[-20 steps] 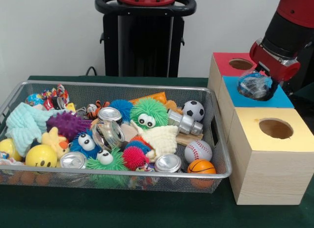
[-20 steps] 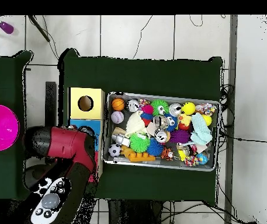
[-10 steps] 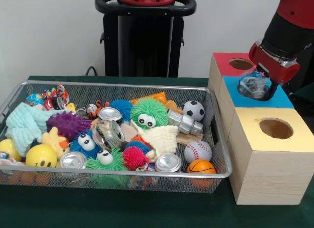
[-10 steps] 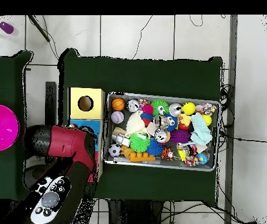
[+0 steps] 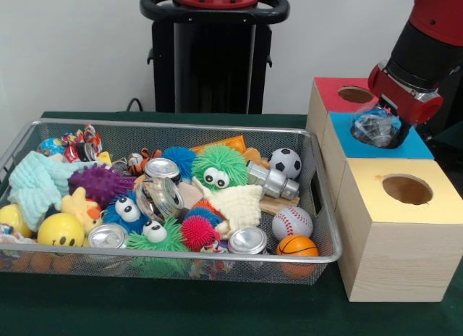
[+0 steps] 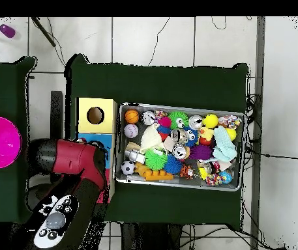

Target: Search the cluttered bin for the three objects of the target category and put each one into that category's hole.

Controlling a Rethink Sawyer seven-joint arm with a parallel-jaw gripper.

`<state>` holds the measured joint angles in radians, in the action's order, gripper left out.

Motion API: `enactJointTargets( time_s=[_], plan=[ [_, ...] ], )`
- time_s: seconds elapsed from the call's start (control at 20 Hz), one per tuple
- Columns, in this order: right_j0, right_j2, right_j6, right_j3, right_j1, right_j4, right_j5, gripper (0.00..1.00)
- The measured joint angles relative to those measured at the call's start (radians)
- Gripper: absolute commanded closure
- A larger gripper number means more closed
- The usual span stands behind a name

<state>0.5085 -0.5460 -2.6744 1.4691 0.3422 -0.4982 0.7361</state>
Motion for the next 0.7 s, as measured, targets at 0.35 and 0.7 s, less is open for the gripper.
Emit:
enactJointTargets(
  time_s=[0.35, 0.7],
  plan=[
    [0.0, 0.0, 0.0, 0.0, 0.02, 0.0, 0.04, 0.0],
    [0.002, -0.002, 0.0, -0.008, 0.042, 0.001, 0.076, 1.0]
  ],
)
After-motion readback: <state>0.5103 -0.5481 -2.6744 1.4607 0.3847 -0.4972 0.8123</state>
